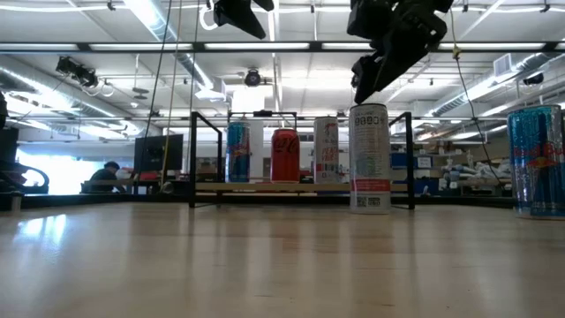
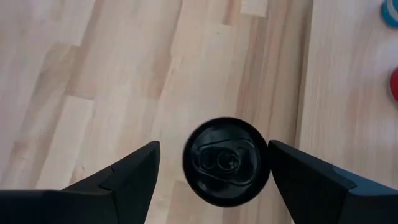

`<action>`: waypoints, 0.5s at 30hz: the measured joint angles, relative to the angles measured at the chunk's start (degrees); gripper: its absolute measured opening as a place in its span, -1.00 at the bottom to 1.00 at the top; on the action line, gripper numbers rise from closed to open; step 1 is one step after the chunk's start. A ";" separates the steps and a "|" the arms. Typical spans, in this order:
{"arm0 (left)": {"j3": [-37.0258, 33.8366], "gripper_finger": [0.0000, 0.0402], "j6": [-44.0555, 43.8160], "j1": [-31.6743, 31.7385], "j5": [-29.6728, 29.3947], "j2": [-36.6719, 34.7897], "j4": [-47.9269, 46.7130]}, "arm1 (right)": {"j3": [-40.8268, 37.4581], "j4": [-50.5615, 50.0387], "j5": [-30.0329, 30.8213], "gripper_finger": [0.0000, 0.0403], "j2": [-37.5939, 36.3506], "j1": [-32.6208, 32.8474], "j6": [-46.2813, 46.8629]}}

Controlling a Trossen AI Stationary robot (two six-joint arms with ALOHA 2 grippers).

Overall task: Place canned beverage on shelf
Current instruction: Put the white-pink soda can on the shelf aligned with the other white-pink soda can

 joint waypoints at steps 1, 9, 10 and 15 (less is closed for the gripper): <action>0.00 0.57 -0.02 0.01 0.00 0.00 0.00 | 0.01 0.09 -0.34 0.52 -0.17 0.00 0.12; 0.00 0.57 -0.02 0.01 0.00 0.00 -0.02 | -0.01 -0.05 0.93 0.56 -0.01 0.49 3.05; 0.00 0.57 -0.02 0.00 0.00 0.00 -0.02 | -0.01 -0.07 0.93 0.58 -0.01 0.65 2.97; 0.00 0.57 -0.02 0.00 0.00 0.00 -0.02 | -0.01 -0.15 4.73 0.76 -0.01 0.83 1.79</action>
